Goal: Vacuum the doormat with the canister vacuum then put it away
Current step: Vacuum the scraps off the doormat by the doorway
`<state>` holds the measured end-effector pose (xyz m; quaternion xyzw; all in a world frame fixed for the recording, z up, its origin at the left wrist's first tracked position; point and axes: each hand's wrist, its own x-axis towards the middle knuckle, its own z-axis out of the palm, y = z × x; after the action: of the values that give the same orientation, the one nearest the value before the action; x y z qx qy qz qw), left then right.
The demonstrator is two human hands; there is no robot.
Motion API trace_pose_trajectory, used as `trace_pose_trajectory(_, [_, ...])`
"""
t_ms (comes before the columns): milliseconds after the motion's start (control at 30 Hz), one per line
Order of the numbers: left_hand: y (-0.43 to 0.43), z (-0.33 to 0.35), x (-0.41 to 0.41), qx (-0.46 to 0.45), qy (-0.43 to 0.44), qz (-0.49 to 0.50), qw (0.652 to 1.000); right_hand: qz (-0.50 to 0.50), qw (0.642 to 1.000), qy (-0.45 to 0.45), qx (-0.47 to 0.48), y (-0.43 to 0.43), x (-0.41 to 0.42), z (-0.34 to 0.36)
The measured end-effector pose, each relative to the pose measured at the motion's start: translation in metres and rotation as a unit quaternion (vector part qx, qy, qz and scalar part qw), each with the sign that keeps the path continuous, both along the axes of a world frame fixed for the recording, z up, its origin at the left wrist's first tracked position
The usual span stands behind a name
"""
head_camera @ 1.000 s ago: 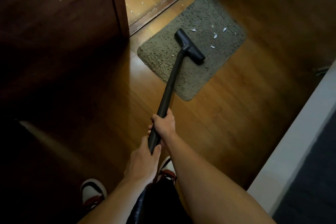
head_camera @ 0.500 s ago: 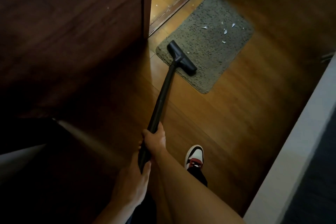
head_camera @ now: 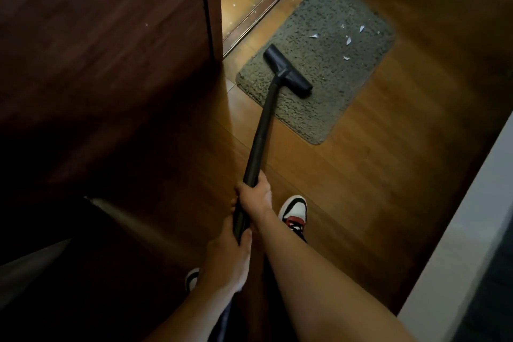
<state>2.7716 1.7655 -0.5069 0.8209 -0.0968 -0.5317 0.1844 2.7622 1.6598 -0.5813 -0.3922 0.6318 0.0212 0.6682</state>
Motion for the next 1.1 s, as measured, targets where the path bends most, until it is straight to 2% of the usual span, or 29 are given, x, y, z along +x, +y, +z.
trace_pose_trajectory(400, [-0.135, -0.019, 0.003, 0.043, 0.014, -0.005, 0.999, 0.01, 1.0, -0.005, 0.0, -0.138, 0.005, -0.016])
trace_pose_trajectory(667, [-0.218, -0.03, 0.017, 0.028, 0.02, -0.016, 0.999, 0.005, 1.0, 0.008, -0.018, -0.224, 0.016, -0.026])
trace_pose_trajectory(867, [-0.235, -0.034, 0.016, 0.04, 0.016, -0.022, 0.999, 0.001, 1.0, 0.016, -0.019, -0.241, 0.014, -0.028])
trace_pose_trajectory(1100, [-0.211, -0.032, 0.003, 0.036, 0.027, -0.013, 0.999, 0.017, 0.999, 0.032, -0.026, -0.217, 0.0, -0.023])
